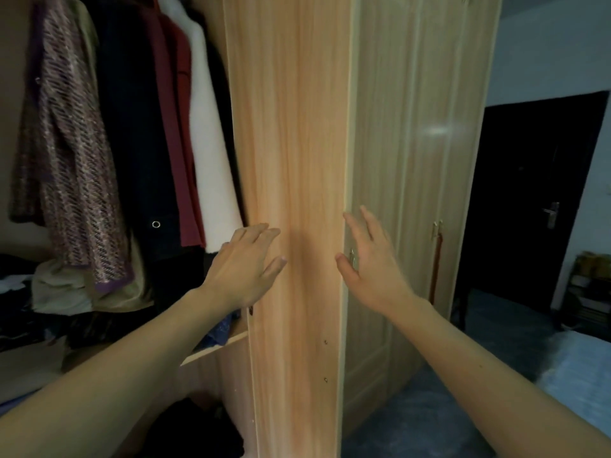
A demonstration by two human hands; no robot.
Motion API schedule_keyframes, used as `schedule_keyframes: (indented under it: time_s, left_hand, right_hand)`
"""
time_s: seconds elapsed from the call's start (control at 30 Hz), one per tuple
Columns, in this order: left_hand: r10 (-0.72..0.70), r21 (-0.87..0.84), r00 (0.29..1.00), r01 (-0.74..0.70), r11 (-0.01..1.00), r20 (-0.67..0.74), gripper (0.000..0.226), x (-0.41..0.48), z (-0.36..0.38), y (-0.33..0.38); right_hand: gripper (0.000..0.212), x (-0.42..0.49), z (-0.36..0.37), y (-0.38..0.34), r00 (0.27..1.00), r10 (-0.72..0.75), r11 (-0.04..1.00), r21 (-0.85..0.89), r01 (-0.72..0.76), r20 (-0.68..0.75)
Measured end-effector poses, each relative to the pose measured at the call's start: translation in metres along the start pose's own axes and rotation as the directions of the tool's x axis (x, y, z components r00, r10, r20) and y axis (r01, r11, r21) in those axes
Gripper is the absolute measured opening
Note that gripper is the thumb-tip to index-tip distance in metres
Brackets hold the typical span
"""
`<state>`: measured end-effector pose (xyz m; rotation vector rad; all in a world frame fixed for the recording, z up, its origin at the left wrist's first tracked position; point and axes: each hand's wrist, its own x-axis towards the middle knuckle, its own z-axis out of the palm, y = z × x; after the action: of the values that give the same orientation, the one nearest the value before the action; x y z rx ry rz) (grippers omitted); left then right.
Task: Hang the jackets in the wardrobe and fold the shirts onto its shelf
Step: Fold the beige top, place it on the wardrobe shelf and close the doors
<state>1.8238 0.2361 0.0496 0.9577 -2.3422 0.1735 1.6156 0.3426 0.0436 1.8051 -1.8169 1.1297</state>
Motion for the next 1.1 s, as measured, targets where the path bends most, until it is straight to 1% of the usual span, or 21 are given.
schedule_keyframes:
  time_s: [0.1, 0.2, 0.3, 0.4, 0.53, 0.7, 0.83, 0.93, 1.03, 1.1]
  left_hand:
    - [0.026, 0.071, 1.0, -0.026, 0.997, 0.008, 0.06, 0.007, -0.001, 0.013]
    - [0.02, 0.106, 1.0, -0.02, 0.994, 0.003, 0.06, 0.009, 0.002, 0.019]
    - [-0.011, 0.095, 1.0, 0.012, 0.995, -0.01, 0.06, 0.008, 0.005, 0.019]
    - [-0.05, 0.091, 0.999, 0.051, 0.995, -0.014, 0.06, 0.008, 0.009, 0.017]
    - [-0.099, 0.084, 0.995, 0.099, 0.992, -0.004, 0.06, 0.003, 0.015, 0.016]
    - [-0.161, 0.129, 0.987, 0.159, 0.979, 0.006, 0.057, -0.013, 0.019, 0.012]
    - [-0.239, 0.145, 0.971, 0.238, 0.96, -0.009, 0.056, -0.026, 0.014, 0.005]
    - [-0.309, 0.151, 0.951, 0.308, 0.939, -0.018, 0.058, -0.037, 0.011, 0.003]
    - [-0.343, 0.181, 0.939, 0.338, 0.924, -0.003, 0.06, -0.05, 0.011, 0.001]
    - [-0.367, 0.204, 0.93, 0.357, 0.911, 0.01, 0.06, -0.059, 0.01, -0.002]
  right_hand:
    - [0.081, 0.011, -0.001, 0.003, 0.997, 0.012, 0.999, 0.035, -0.015, 0.079]
    - [0.086, 0.02, 0.003, 0.003, 0.993, 0.009, 0.995, 0.098, -0.021, 0.117]
    - [0.086, 0.023, 0.008, 0.001, 0.995, 0.031, 0.988, 0.148, -0.045, 0.094]
    - [0.083, 0.02, 0.009, 0.0, 0.998, 0.02, 0.981, 0.193, -0.032, 0.063]
    - [0.08, 0.019, 0.008, -0.001, 0.997, 0.011, 0.965, 0.261, -0.029, 0.072]
    - [0.074, 0.019, 0.011, 0.001, 0.997, -0.077, 0.952, 0.296, 0.079, -0.018]
    - [0.083, 0.017, 0.022, -0.008, 0.988, -0.143, 0.929, 0.337, 0.155, -0.06]
    - [0.089, 0.014, 0.031, -0.018, 0.985, -0.155, 0.882, 0.44, 0.17, -0.07]
    - [0.087, 0.015, 0.041, -0.029, 0.968, -0.235, 0.827, 0.505, 0.246, -0.086]
    - [0.086, 0.016, 0.049, -0.04, 0.956, -0.283, 0.802, 0.53, 0.278, -0.073]
